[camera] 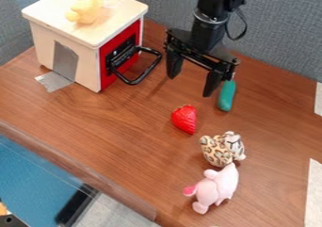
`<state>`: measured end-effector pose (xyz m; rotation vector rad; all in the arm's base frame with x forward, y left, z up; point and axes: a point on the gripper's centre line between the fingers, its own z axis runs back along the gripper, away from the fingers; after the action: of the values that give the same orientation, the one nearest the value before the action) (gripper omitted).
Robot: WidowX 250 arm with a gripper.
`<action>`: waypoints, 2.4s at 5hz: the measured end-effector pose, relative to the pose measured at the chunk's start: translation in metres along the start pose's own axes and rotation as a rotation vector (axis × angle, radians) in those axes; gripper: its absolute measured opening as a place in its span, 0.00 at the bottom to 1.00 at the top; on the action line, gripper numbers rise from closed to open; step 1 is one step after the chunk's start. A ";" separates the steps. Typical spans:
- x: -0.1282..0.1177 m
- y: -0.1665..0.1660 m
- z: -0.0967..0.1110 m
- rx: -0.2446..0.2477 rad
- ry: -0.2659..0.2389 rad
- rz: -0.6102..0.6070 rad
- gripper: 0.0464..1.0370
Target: Pick a blue item from the table
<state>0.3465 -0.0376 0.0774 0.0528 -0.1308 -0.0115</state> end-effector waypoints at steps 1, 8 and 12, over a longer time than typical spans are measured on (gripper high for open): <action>-0.004 -0.001 -0.014 0.000 0.042 0.004 0.96; 0.078 -0.031 -0.095 -0.084 0.039 0.196 0.70; 0.019 0.023 0.037 -0.134 -0.076 0.219 0.39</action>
<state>0.3610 -0.0172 0.1179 -0.0957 -0.2112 0.1969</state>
